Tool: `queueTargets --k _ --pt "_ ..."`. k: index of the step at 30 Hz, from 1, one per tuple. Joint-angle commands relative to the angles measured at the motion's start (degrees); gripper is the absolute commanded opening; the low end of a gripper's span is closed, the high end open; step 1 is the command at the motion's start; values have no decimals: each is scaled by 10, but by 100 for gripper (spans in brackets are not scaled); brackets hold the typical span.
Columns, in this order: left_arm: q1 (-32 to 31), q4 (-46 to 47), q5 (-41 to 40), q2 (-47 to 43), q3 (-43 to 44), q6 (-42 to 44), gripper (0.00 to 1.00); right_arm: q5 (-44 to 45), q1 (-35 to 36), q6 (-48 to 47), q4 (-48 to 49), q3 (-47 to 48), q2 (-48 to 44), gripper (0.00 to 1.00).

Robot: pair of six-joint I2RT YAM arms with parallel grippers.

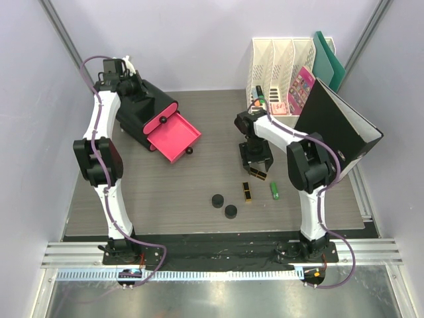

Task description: Organize the makeup

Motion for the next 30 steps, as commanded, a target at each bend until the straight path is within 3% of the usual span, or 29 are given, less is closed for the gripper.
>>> queueTargets --k 1,4,8,9,15,25,30 --pt "0 -215 -85 97 -56 45 0 13 2 -21 44 2 29 69" --pt "0 -217 -88 98 -52 46 0 5 0 -28 62 -4 45 64" --pt "0 -220 -89 100 -48 46 0 -15 -4 -31 77 4 53 6" --pt "0 -220 -89 102 -47 45 0 -17 -5 -36 79 9 53 3" --pt "0 -225 -91 104 -39 47 0 -30 -6 -41 72 88 55 1" --pt "0 -226 -90 102 -37 46 0 -155 5 -22 87 412 121 1" --pt "0 -225 -86 103 -37 44 0 -181 30 -8 151 467 142 1"
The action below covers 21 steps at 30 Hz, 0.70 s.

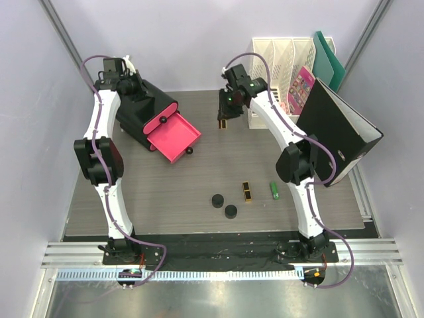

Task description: Organize the makeup

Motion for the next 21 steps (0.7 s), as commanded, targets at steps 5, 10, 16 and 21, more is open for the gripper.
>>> queueTargets --k 5,10,16,21 --pt "-1 -207 -82 92 -60 44 0 -109 53 37 120 46 31 1" --pt "-2 -207 -75 95 -62 43 0 -175 73 82 208 41 47 1" --pt "-2 -206 -72 94 -65 43 0 -206 86 127 262 38 78 1" --pt "-1 -206 -70 93 -65 41 0 -208 100 140 275 43 105 2"
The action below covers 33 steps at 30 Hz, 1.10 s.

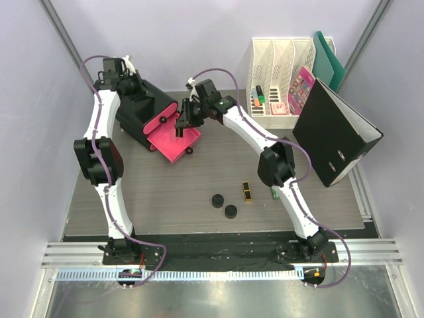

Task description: Organize the makeup

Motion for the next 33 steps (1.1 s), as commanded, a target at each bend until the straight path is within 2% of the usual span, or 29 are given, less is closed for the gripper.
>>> queueTargets --k 1,3,5,8,9,11,12,14,15,21,25,28,29,33 --pt "-1 -205 -75 94 -65 42 0 -13 10 22 50 14 17 4" --pt "-1 -205 -74 95 -65 40 0 -11 13 24 51 15 25 11" --pt "-1 -205 -75 96 -64 40 0 -14 13 29 50 16 37 14" --pt "-2 -205 -76 95 -65 40 0 -24 13 36 54 20 46 35" --pt "-1 -205 -77 95 -64 41 0 -25 14 35 57 20 46 44" --pt "-1 -205 -79 95 -65 40 0 -26 14 36 61 20 47 52" --pt "0 -205 -80 95 -65 40 0 -25 14 37 66 20 47 61" --pt "-1 -205 -80 94 -64 40 0 -23 15 36 71 21 46 65" --pt "0 -205 -79 94 -64 40 0 -21 14 35 76 22 42 72" --pt "0 -205 -81 95 -61 41 0 20 7 21 83 19 -9 76" --pt "-1 -206 -82 94 -62 41 0 48 -16 17 69 -53 -90 76" --pt "0 -206 -84 95 -61 41 0 83 -34 -27 -20 -93 -134 77" --pt "0 -205 -82 95 -61 40 0 98 -38 -59 -94 -94 -137 77" --pt "0 -208 -83 99 -59 43 0 178 -46 -108 -272 -104 -141 80"
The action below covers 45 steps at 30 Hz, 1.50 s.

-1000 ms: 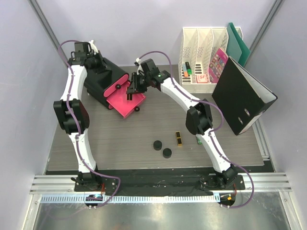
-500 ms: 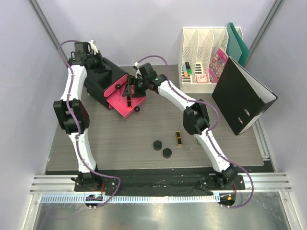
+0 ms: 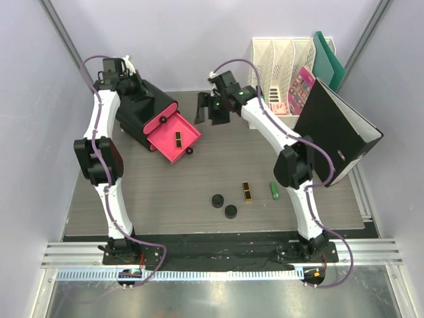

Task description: Organize the makeup

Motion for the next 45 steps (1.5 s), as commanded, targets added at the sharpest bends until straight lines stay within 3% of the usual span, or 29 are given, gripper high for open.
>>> queueTargets --k 1,5,11,19,27,28,30,31,32,33,40,45 --pt "-1 -208 -86 97 -60 43 0 92 -11 -80 -220 -22 -44 80" --pt "-1 -209 -89 97 -60 46 0 92 -9 -87 -297 -134 -67 81" --pt "-1 -210 -87 98 -64 47 0 54 -1 -97 -307 -260 -96 81" --pt "-1 -210 -85 99 -66 47 0 100 13 -95 -323 -314 -100 81" --pt "-1 -211 -85 95 -68 48 0 124 12 -85 -294 -387 -91 66" --pt "-2 -210 -86 95 -67 48 0 123 12 -85 -285 -387 -92 55" --pt "0 -211 -85 97 -66 48 0 122 13 -85 -280 -383 -90 37" --pt "-1 -212 -85 98 -65 48 0 119 12 -85 -276 -379 -88 17" --pt "0 -212 -86 98 -65 48 0 119 12 -85 -277 -366 -87 5" --pt "0 -212 -85 96 -65 48 0 122 12 -85 -275 -358 -89 1" --pt "-1 -211 -83 93 -67 48 0 131 12 -106 -256 -216 -68 1" --pt "-1 -212 -77 95 -65 47 0 101 12 -115 -249 -10 -6 1"
